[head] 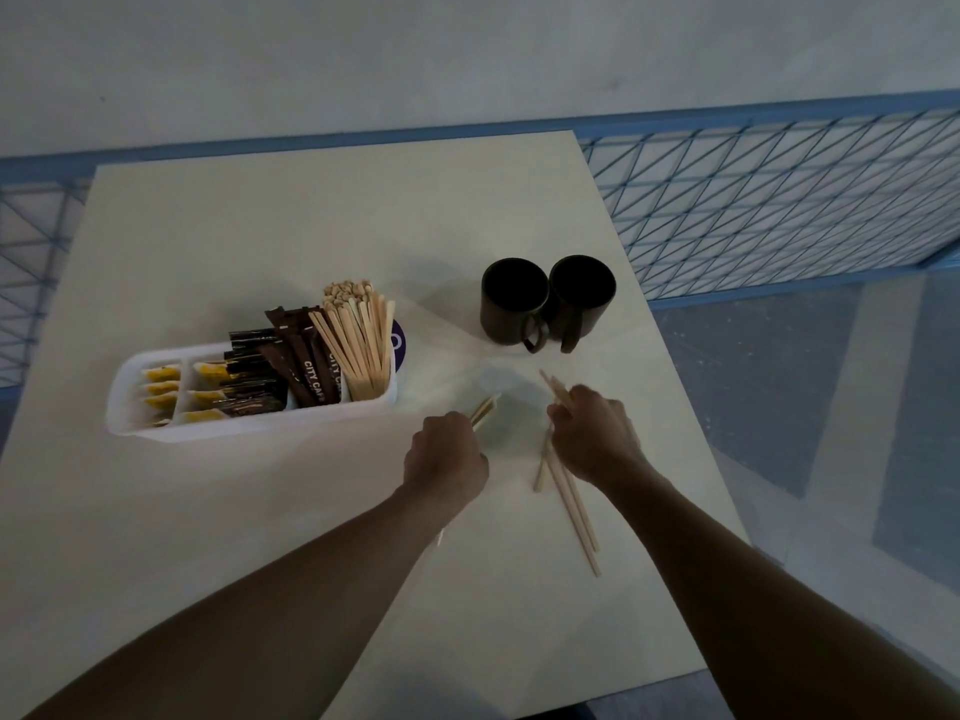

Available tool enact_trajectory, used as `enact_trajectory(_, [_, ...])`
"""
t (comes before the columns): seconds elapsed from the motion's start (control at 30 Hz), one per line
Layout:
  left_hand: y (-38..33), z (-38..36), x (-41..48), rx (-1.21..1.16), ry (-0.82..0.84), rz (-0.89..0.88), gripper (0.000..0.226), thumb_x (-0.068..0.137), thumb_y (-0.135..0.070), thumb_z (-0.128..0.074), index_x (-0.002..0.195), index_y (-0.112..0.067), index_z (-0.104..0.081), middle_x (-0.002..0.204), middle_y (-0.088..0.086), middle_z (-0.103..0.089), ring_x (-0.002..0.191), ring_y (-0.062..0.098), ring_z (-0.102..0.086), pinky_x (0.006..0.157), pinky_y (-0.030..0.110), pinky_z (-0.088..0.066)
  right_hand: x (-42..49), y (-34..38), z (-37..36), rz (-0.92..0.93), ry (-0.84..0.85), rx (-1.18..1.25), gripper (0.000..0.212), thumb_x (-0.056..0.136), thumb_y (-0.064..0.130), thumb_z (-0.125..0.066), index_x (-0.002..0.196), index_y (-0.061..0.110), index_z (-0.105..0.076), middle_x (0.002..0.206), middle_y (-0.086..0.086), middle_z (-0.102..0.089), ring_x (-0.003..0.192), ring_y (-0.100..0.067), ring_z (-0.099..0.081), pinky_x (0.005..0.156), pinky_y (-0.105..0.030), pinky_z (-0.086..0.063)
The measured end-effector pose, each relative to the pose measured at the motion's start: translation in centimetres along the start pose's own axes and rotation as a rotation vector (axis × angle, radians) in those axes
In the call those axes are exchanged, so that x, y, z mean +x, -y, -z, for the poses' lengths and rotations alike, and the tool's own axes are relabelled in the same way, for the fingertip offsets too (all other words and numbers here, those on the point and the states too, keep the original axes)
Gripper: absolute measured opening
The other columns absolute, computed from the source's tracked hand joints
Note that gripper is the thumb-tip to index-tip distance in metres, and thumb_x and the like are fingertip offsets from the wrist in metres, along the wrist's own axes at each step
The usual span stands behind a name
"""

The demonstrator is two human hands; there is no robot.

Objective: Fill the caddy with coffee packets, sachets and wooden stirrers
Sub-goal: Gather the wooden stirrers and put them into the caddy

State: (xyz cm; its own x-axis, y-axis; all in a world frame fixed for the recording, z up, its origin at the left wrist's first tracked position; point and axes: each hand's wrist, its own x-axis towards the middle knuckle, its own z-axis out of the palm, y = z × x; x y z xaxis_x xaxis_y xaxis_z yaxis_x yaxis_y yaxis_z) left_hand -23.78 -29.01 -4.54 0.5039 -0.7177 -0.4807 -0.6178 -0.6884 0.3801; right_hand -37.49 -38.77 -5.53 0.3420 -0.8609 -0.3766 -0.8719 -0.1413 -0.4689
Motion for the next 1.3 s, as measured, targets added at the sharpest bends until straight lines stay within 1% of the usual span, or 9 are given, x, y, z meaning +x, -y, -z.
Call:
enact_trajectory(0.1, [-0.2,0.1,0.1,-0.039,0.006,0.016,0.026,0.094,-0.019,-0.06,0.114,-0.004,-0.063,0.105,0.011,-0.068,0.094,0.025,-0.068,0.072,0.027,-0.053,-0.7,-0.9,-0.2,-0.074,0.072,-0.054,0.031,0.09,0.042,-0.068,0.1,0.015,-0.056,0.087,-0.003,-0.063,0.073,-0.018,-0.065,0.063,-0.035,-0.058])
enact_trajectory(0.2, [-0.6,0.4,0.3,-0.056,0.018,0.018,0.03,0.098,-0.023,-0.052,0.111,0.0,-0.064,0.108,0.015,-0.067,0.098,0.029,-0.067,0.082,0.033,-0.056,-1.4,-1.1,-0.4,-0.1,0.101,-0.118,0.038,0.08,0.039,-0.077,0.098,0.01,-0.061,0.082,-0.003,-0.063,0.071,-0.02,-0.066,0.061,-0.034,-0.059])
enact_trajectory(0.43, [-2.1,1.0,0.7,-0.094,0.087,-0.022,0.029,0.103,-0.019,-0.042,0.124,0.0,-0.049,0.124,0.019,-0.058,0.113,0.033,-0.058,0.08,0.033,-0.043,-1.9,-0.7,-0.7,-0.161,0.071,-0.198,0.03,0.076,0.023,-0.075,0.101,0.011,-0.064,0.085,-0.004,-0.058,0.081,-0.027,-0.065,0.068,-0.036,-0.059])
enact_trajectory(0.67, [-2.7,0.4,1.0,-0.28,0.175,0.036,0.032,0.101,-0.017,-0.04,0.13,-0.006,-0.046,0.123,0.017,-0.059,0.103,0.034,-0.064,0.088,0.045,-0.057,-2.0,-1.0,-0.8,-0.131,0.066,-0.202,0.027,0.074,0.029,-0.078,0.095,0.014,-0.067,0.074,-0.001,-0.056,0.066,-0.019,-0.058,0.055,-0.028,-0.047])
enact_trajectory(0.73, [-2.8,0.1,1.0,-0.297,0.167,0.049,0.033,0.101,-0.018,-0.039,0.131,-0.006,-0.046,0.124,0.017,-0.058,0.105,0.034,-0.062,0.087,0.042,-0.056,-2.0,-1.1,-0.7,-0.116,0.063,-0.207,0.024,0.075,0.028,-0.077,0.092,0.015,-0.067,0.073,0.0,-0.056,0.061,-0.016,-0.056,0.052,-0.026,-0.045])
enact_trajectory(0.87, [-3.2,-0.2,0.9,-0.271,0.137,0.059,0.033,0.103,-0.018,-0.038,0.131,-0.003,-0.047,0.129,0.018,-0.056,0.113,0.034,-0.057,0.077,0.031,-0.04,-1.8,-1.5,-0.6,-0.069,0.086,-0.154,0.019,0.074,0.023,-0.078,0.088,0.016,-0.067,0.077,-0.002,-0.061,0.066,-0.019,-0.062,0.06,-0.034,-0.059])
enact_trajectory(0.97, [-3.7,-0.4,1.0,-0.268,0.124,0.075,0.035,0.102,-0.016,-0.037,0.132,-0.001,-0.047,0.132,0.02,-0.055,0.118,0.035,-0.055,0.077,0.03,-0.037,-1.6,-1.8,-0.6,-0.056,0.093,-0.126,0.015,0.073,0.02,-0.074,0.079,0.016,-0.061,0.077,-0.003,-0.06,0.064,-0.02,-0.06,0.051,-0.031,-0.051])
enact_trajectory(1.07, [-4.2,-0.6,0.9,-0.265,0.105,0.086,0.036,0.101,-0.016,-0.039,0.132,0.0,-0.048,0.131,0.02,-0.056,0.116,0.035,-0.057,0.076,0.03,-0.039,-1.5,-2.4,-0.6,-0.045,0.089,-0.097,0.017,0.071,0.019,-0.071,0.072,0.016,-0.054,0.075,-0.005,-0.058,0.063,-0.021,-0.056,0.047,-0.029,-0.041])
enact_trajectory(1.3, [-5.1,-1.6,1.3,-0.236,0.039,0.094,0.037,0.096,-0.024,-0.051,0.126,-0.004,-0.055,0.121,0.017,-0.061,0.106,0.034,-0.063,0.082,0.038,-0.054,-1.4,-3.5,0.3,-0.094,0.058,0.132,0.013,0.078,0.015,-0.065,0.068,0.006,-0.062,0.066,-0.007,-0.058,0.056,-0.019,-0.051,0.051,-0.034,-0.043])
